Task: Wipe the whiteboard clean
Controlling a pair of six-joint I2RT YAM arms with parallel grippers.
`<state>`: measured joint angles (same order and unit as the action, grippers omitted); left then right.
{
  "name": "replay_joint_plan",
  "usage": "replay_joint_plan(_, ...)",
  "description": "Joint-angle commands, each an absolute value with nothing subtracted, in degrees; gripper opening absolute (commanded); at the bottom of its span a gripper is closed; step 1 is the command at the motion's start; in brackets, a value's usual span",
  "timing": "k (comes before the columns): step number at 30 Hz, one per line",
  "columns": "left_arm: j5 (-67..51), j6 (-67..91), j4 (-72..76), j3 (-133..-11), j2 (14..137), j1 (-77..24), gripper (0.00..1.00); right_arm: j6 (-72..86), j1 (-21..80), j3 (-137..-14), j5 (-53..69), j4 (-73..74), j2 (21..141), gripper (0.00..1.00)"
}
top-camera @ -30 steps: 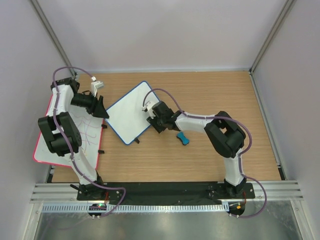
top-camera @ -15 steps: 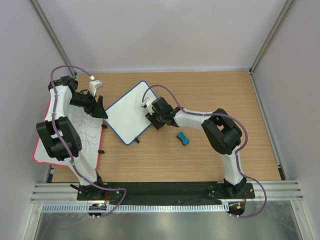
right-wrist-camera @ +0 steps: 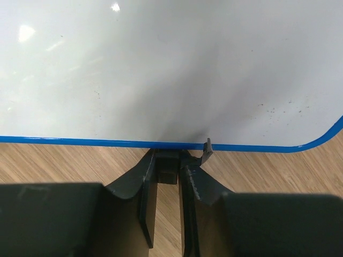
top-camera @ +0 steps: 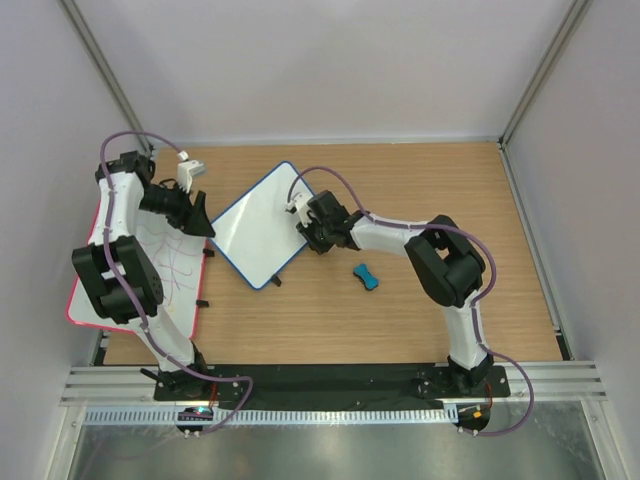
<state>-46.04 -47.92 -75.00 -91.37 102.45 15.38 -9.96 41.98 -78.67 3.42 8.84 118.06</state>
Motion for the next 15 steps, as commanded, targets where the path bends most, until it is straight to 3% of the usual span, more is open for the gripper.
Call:
replay_joint_plan(1, -46.1, -46.8, -74.1, -91.0, 99.1, 15.2, 0.69, -9.1, 41.7, -79.9, 6.0, 8.0, 118.8, 0.21)
replay_joint_plan(9, -44.5, -43.4, -71.3, -89.8, 95.8, 15.2, 0.69, -3.2, 41.9, -80.3, 2.4, 5.7, 120.0, 0.03)
replay_joint_plan(15, -44.0, -40.1, -70.0, -89.8, 94.6, 15.2, 0.69, -0.3, 42.3, -83.9, -4.6, 5.5, 122.7, 0.01)
